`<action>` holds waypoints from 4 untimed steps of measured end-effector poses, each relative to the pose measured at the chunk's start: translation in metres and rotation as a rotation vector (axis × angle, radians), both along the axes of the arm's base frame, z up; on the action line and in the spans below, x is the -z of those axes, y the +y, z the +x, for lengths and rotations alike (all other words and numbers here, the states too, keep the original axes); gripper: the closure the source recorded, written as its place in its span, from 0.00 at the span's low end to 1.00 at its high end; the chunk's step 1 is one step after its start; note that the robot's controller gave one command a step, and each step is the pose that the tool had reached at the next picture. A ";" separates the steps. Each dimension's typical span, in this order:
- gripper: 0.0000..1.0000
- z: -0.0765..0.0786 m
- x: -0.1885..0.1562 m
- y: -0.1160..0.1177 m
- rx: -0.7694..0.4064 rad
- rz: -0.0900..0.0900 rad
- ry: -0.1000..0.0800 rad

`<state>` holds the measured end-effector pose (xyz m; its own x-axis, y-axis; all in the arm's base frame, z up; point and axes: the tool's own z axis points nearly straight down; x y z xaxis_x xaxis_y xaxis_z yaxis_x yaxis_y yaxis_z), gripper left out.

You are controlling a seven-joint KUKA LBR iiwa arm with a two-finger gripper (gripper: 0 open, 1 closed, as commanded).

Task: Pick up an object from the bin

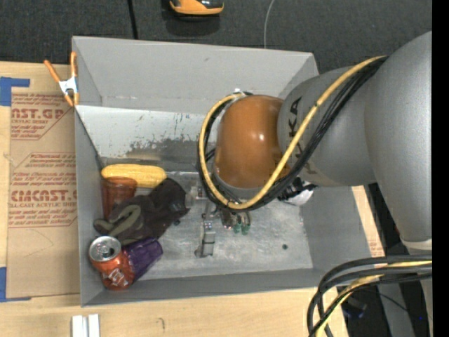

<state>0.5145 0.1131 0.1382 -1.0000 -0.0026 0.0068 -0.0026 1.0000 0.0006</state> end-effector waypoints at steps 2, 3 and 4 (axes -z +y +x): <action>0.00 0.019 0.030 0.028 0.019 0.002 -0.016; 0.00 0.017 0.060 0.041 0.078 0.003 -0.006; 1.00 0.029 0.066 0.054 -0.057 0.001 -0.015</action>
Offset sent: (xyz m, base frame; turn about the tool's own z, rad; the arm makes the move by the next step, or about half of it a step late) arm 0.0267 0.0485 -0.0599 0.0254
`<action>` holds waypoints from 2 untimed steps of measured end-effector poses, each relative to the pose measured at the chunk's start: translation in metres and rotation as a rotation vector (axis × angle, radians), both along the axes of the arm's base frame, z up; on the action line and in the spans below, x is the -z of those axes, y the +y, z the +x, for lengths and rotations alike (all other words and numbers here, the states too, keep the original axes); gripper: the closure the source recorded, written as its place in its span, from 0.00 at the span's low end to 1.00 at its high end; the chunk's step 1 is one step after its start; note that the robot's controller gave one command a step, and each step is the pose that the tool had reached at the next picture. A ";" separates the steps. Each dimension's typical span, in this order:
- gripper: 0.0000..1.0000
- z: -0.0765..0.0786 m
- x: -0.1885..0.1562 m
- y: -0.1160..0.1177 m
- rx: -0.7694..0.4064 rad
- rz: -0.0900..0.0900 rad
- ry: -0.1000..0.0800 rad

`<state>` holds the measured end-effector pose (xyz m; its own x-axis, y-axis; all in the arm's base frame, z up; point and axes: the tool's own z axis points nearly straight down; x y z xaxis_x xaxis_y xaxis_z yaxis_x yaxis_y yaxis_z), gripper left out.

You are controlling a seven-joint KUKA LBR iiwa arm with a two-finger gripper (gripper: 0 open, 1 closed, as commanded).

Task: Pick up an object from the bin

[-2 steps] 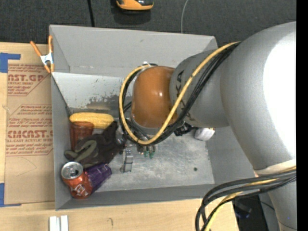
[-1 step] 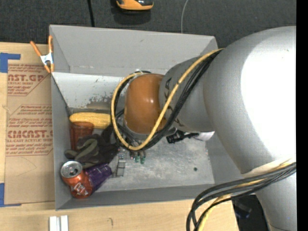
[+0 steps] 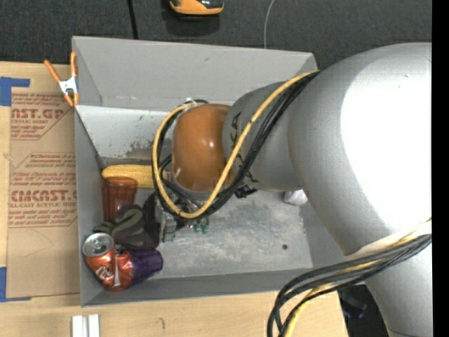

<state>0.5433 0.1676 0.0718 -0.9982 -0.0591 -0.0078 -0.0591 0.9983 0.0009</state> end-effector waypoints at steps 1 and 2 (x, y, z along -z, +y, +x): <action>1.00 0.000 0.000 0.000 0.000 0.000 0.000; 1.00 0.002 -0.039 -0.002 -0.009 -0.004 0.014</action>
Offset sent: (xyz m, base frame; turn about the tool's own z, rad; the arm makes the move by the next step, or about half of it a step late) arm 0.0192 -0.0077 0.1621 -0.0298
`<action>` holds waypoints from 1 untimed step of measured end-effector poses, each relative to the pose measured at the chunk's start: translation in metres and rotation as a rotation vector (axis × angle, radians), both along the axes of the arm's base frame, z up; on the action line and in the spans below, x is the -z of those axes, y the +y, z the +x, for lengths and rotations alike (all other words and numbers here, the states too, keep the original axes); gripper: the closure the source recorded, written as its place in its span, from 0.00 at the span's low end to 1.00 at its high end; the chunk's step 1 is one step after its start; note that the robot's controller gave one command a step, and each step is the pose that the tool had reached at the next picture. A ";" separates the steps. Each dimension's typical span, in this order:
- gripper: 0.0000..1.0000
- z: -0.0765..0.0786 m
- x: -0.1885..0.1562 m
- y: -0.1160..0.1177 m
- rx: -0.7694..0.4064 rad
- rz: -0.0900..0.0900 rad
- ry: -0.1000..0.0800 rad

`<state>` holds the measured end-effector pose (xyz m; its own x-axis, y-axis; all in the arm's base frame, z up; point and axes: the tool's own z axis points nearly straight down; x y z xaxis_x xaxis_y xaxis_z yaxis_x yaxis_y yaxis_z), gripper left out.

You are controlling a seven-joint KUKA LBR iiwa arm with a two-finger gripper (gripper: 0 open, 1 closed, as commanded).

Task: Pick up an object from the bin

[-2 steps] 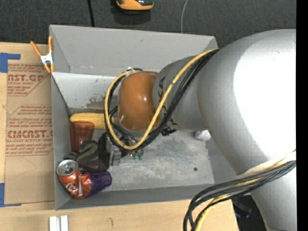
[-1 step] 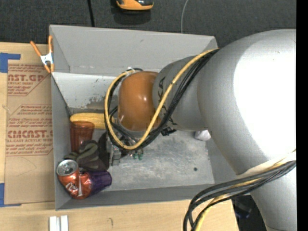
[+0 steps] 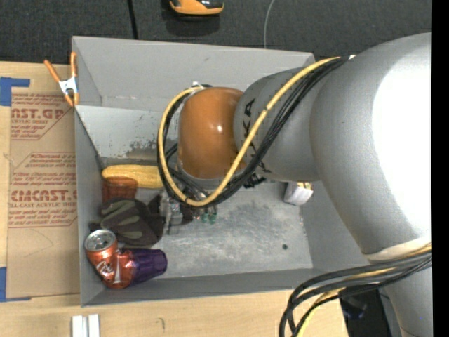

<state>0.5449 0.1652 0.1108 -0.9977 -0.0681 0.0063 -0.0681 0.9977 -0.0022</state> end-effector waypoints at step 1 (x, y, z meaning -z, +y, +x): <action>1.00 0.013 -0.022 -0.001 -0.012 0.004 -0.016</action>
Offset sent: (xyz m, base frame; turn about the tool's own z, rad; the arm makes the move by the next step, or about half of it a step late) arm 0.0100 -0.0202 0.1671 -0.0055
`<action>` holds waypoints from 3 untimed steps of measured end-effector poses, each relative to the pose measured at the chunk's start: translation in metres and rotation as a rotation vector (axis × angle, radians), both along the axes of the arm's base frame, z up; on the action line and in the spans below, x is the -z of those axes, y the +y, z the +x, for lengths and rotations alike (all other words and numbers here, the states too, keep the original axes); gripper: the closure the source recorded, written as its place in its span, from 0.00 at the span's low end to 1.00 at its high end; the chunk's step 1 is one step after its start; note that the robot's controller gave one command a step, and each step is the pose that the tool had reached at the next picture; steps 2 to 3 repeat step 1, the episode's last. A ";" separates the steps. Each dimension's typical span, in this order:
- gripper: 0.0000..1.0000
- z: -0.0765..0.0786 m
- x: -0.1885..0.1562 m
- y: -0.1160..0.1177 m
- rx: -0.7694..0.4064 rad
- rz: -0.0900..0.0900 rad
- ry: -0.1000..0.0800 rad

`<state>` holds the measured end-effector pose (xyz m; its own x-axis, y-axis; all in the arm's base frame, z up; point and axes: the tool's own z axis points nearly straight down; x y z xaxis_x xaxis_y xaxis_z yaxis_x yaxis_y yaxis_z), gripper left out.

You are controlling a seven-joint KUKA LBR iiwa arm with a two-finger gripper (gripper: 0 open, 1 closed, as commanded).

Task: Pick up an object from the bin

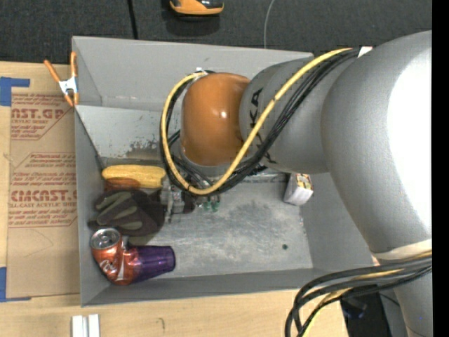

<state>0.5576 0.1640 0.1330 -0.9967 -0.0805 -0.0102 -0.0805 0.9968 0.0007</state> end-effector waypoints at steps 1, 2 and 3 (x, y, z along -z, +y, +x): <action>1.00 -0.001 -0.147 -0.019 0.007 0.000 0.001; 1.00 -0.001 -0.147 -0.019 0.007 0.000 0.001; 1.00 -0.001 -0.147 -0.019 0.007 0.000 0.001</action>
Offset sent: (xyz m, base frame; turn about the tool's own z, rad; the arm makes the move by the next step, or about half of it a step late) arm 0.0000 0.0000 0.0000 0.0000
